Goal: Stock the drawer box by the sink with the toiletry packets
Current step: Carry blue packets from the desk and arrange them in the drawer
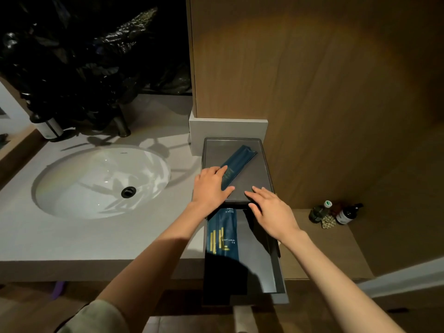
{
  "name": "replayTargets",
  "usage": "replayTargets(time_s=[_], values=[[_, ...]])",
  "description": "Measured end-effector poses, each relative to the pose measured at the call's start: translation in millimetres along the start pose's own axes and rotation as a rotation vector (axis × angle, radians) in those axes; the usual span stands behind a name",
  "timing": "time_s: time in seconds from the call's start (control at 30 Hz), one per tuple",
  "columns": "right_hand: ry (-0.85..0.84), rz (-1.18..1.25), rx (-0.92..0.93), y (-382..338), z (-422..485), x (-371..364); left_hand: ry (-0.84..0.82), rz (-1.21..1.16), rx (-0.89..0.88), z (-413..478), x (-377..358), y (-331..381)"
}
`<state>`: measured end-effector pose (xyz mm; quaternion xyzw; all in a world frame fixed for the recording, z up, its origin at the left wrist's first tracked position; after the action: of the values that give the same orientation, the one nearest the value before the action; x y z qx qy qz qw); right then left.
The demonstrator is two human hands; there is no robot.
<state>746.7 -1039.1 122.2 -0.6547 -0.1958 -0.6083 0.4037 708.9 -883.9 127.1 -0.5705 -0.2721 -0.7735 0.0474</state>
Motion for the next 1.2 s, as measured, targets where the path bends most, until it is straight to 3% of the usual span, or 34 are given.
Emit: replayTargets(time_s=[0.27, 0.4, 0.47, 0.6, 0.73, 0.87, 1.0, 1.2], values=[[-0.007, -0.008, 0.013, 2.5, 2.2, 0.8, -0.035, 0.250, -0.061, 9.5, 5.7, 10.7], [-0.027, -0.005, 0.013, 2.7, 4.1, 0.2, 0.009, 0.236, -0.031, 11.7, 17.6, 11.9], [-0.041, -0.002, 0.020, 3.2, 3.5, -0.3, 0.068, 0.056, 0.030, 13.9, 26.6, 4.7], [-0.082, 0.040, 0.025, 2.8, 3.5, 0.8, 0.116, -0.549, 0.201, 0.7, 45.3, -11.7], [-0.009, 0.336, -0.005, -2.1, 1.7, 21.8, 0.002, -1.199, 0.429, -40.5, 52.1, -5.1], [0.198, 0.779, -0.083, -16.7, -11.2, 56.5, -0.076, -1.393, 0.501, -75.6, 45.8, -1.5], [0.271, 1.070, -0.144, -34.3, -21.8, 62.2, -0.159, -1.482, 0.505, -107.0, 38.1, 12.8], [0.349, 1.294, -0.255, -35.1, -36.4, 61.8, -0.248, -1.365, 0.388, -137.9, 31.2, 31.8]])
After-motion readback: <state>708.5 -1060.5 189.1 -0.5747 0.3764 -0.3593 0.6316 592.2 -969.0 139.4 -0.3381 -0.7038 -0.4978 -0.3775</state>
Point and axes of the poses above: each hand's wrist, its own z-axis towards the middle knuckle, its own x-axis out of the back of the hand, y = z × x, the point moved 10 cm from there along z, towards the middle knuckle, and after that the axes turned 3 degrees about y, right-handed, at the moved point
